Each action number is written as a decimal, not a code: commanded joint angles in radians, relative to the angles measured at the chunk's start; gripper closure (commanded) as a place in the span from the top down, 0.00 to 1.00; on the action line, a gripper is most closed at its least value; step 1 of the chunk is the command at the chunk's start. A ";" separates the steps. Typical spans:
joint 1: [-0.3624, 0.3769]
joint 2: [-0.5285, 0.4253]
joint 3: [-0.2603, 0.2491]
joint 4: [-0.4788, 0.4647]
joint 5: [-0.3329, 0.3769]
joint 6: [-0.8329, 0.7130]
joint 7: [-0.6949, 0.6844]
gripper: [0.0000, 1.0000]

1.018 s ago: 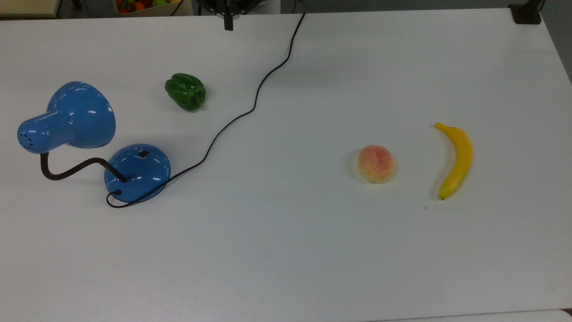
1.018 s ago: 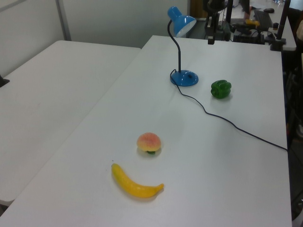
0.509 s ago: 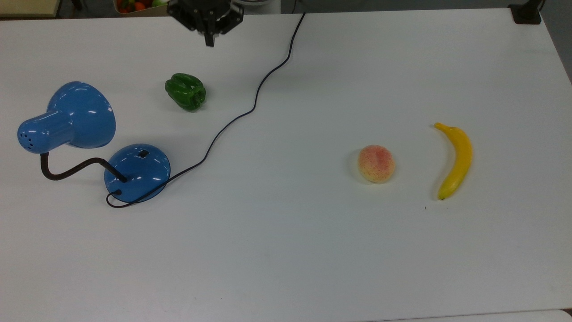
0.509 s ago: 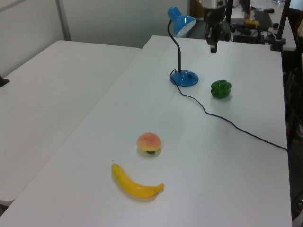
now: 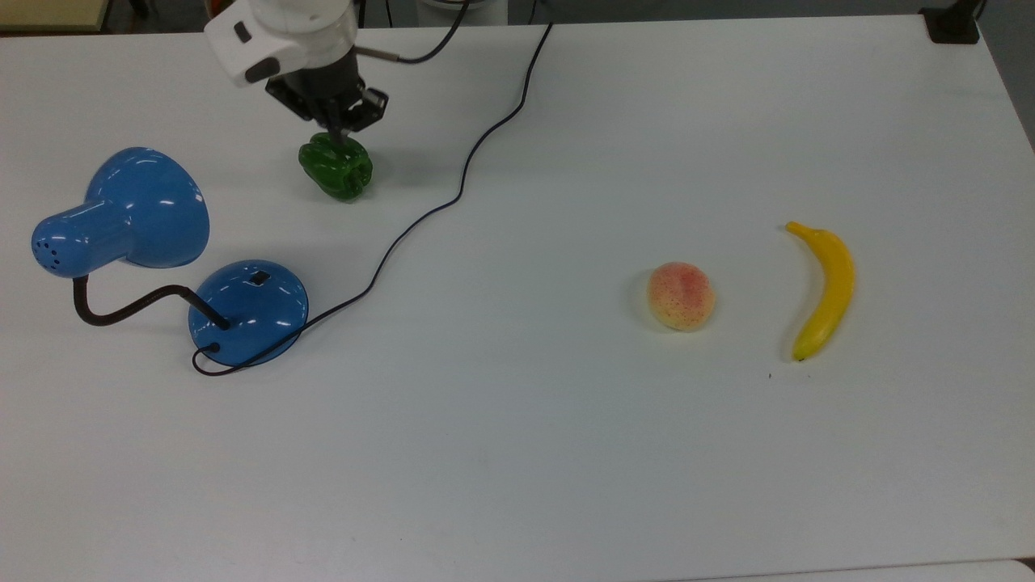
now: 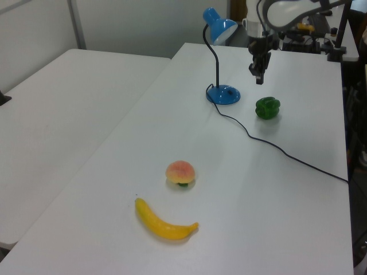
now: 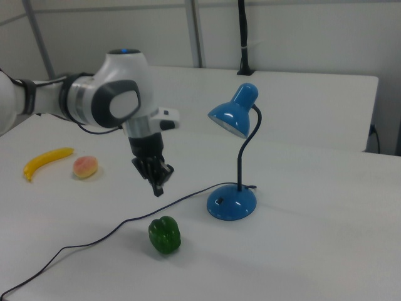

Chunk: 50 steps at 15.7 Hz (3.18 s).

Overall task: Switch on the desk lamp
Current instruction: 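Move the gripper down toward the blue lamp's round base, then press the switch on the lamp base with the gripper fingertips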

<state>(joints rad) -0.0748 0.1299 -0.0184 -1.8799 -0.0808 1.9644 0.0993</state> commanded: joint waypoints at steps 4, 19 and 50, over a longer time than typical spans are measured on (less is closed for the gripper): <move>-0.054 0.102 -0.003 -0.022 -0.004 0.243 0.057 0.00; -0.091 0.231 -0.008 0.010 -0.031 0.583 0.057 0.00; -0.123 0.310 -0.008 0.019 -0.057 0.755 0.057 0.00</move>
<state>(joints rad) -0.2035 0.4185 -0.0196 -1.8663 -0.1073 2.6863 0.1364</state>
